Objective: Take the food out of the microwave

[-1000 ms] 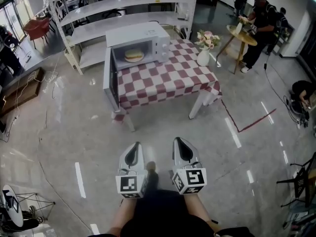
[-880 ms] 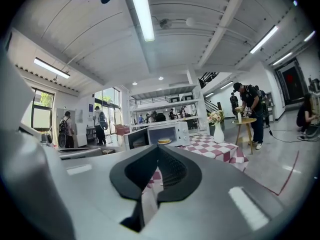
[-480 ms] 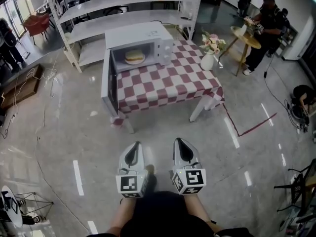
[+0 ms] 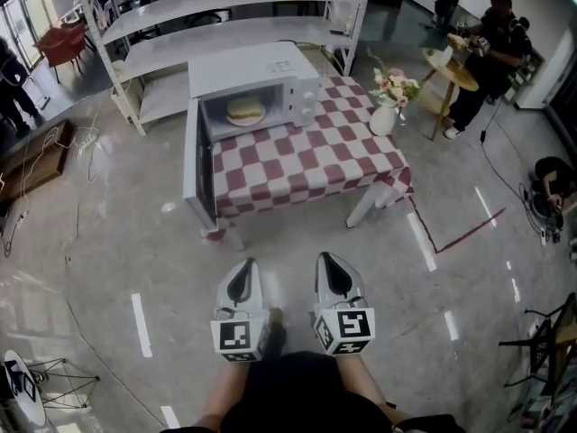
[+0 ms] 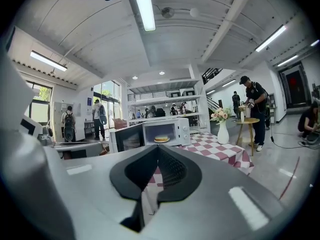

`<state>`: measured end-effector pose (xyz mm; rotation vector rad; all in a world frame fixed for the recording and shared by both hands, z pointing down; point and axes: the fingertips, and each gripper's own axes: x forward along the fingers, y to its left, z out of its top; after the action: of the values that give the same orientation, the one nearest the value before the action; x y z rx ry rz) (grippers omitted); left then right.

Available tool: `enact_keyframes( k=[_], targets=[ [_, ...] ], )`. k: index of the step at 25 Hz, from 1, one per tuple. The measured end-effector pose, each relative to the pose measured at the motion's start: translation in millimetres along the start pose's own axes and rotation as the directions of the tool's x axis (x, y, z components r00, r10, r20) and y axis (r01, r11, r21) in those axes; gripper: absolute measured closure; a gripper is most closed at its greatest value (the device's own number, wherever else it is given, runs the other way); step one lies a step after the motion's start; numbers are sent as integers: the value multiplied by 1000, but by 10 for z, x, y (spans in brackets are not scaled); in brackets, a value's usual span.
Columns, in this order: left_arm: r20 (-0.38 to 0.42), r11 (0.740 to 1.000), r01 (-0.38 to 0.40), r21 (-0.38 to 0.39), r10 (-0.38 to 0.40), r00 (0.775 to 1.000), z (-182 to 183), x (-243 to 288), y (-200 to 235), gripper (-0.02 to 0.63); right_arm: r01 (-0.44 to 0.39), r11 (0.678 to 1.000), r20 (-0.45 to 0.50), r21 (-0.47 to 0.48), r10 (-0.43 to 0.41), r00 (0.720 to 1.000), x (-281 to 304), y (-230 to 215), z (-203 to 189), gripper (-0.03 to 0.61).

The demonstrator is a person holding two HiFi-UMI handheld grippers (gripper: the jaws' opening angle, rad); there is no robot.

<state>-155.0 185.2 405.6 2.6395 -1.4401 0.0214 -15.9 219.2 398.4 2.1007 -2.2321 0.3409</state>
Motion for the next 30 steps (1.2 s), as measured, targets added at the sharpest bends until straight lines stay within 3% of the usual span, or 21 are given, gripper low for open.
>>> enact_keyframes(
  k=[13, 30],
  targets=[
    [17, 998, 55, 6, -55, 998, 146, 614, 185, 604, 62, 998, 20, 22, -62, 998, 508, -248, 171, 577],
    [3, 992, 125, -15, -125, 992, 89, 993, 410, 604, 85, 996, 39, 34, -86, 996, 932, -169, 215, 578]
  ],
)
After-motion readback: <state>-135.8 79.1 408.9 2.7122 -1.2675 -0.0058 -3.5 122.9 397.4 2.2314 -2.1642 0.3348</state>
